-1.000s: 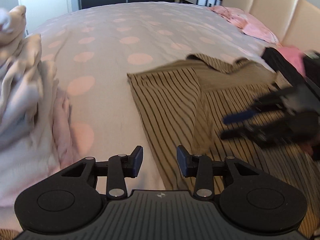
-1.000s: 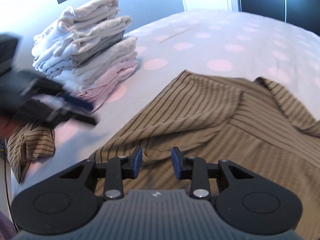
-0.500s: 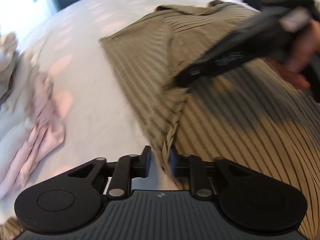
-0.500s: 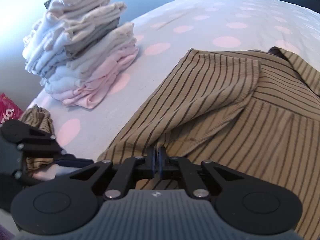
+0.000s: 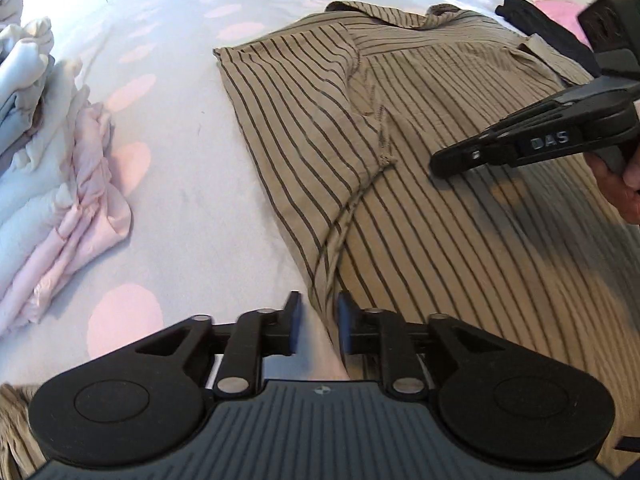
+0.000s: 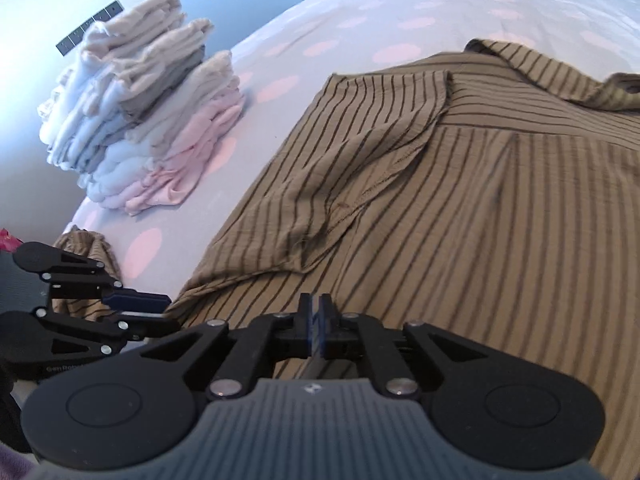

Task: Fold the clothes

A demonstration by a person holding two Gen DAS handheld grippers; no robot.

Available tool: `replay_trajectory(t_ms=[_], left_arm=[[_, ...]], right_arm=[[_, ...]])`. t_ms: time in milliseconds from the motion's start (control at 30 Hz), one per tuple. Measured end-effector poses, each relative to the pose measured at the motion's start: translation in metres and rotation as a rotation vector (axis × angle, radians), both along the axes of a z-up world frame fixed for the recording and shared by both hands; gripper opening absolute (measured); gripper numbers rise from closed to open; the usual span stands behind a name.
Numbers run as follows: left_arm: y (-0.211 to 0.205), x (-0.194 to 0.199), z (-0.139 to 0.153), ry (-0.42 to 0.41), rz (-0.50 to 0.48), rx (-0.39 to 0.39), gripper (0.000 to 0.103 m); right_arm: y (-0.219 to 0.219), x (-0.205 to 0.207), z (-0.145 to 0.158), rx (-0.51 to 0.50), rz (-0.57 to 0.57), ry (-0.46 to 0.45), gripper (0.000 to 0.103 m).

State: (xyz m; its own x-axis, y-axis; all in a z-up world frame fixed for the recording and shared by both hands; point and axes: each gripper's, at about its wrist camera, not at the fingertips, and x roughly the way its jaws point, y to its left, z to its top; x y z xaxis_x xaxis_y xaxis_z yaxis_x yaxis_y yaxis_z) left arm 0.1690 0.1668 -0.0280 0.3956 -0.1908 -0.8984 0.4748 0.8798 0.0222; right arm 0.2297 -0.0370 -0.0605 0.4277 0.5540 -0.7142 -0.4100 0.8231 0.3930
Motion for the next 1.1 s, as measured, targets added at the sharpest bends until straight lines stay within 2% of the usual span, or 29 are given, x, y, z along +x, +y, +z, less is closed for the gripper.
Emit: replay_trajectory(t_ms=[233,367,567,800,900,967,1067,1100], left_arm=[[0.004,-0.047,-0.004,0.066,-0.011,-0.002,0.036],[0.006,-0.076,-0.008,0.103,-0.018,0.000,0.037],[0.008,-0.122,-0.013,0.134,-0.010,-0.022,0.036],[0.012,-0.167,-0.012,0.114,0.056,-0.032,0.036],[0.010,-0.180,-0.012,0.116,0.067,-0.012,0.035],[0.009,-0.186,-0.013,0.120,0.074,0.001,0.033],[0.006,-0.192,-0.014,0.138,0.084,0.012,0.023],[0.004,-0.194,-0.014,0.146,0.084,0.011,0.014]], right_arm=[[-0.021,-0.065,0.028,0.007,-0.010,-0.063,0.008],[-0.029,-0.106,0.038,0.031,-0.017,-0.093,0.020],[-0.032,-0.155,0.044,0.031,-0.005,-0.106,0.028],[-0.034,-0.212,0.050,0.027,0.008,-0.117,0.031],[-0.024,-0.228,0.044,-0.017,0.006,-0.079,0.032],[-0.017,-0.236,0.040,-0.025,0.008,-0.050,0.035],[-0.007,-0.248,0.032,-0.031,0.012,-0.008,0.036],[-0.002,-0.252,0.030,-0.044,0.022,-0.003,0.036]])
